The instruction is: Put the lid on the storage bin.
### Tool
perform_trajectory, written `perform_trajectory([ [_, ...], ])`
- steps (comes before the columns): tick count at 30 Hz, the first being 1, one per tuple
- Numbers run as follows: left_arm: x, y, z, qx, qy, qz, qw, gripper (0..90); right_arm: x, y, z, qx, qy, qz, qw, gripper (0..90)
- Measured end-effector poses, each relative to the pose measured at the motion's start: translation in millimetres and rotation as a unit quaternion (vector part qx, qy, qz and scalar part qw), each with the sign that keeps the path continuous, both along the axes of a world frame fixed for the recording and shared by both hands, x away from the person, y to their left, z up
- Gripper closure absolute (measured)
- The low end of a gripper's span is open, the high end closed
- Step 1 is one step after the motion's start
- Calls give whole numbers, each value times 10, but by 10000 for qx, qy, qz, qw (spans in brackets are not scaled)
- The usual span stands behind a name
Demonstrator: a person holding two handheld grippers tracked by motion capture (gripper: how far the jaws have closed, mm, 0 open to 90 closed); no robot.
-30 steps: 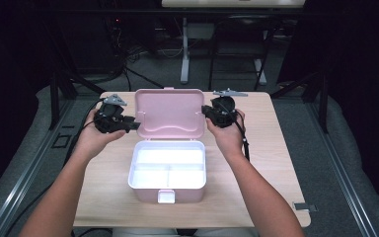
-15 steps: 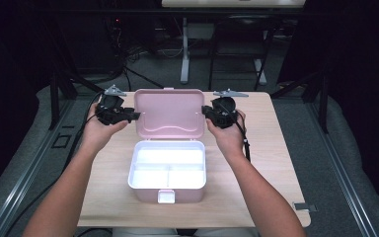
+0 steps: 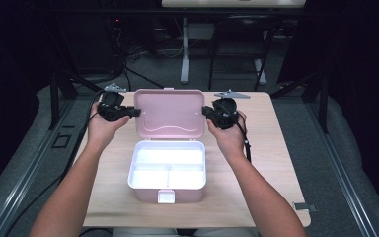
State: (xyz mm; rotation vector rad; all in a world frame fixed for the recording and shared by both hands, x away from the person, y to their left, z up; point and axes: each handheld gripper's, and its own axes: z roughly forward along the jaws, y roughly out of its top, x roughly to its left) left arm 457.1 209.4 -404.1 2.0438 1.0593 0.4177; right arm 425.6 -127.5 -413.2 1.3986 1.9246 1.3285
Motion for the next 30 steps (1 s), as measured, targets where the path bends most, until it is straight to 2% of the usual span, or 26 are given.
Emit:
perform_trajectory([
  [3,-12,-7,5,75,-48,-29,10000,772,10,-13,-3,25,14,37,10000,861],
  [8,-23,-42,19,275,-108,-37,9996,770,107,-37,-23,86,225,164,9996,820],
  [11,-32,-36,31,296,-90,-69,9995,770,141,-32,-41,101,259,236,9993,790],
  [18,-77,-30,56,205,-171,-127,9996,769,90,-26,-5,190,137,260,9994,768],
  [30,-247,-6,148,173,-408,-271,9986,780,-90,-28,82,54,-131,422,9990,753],
])
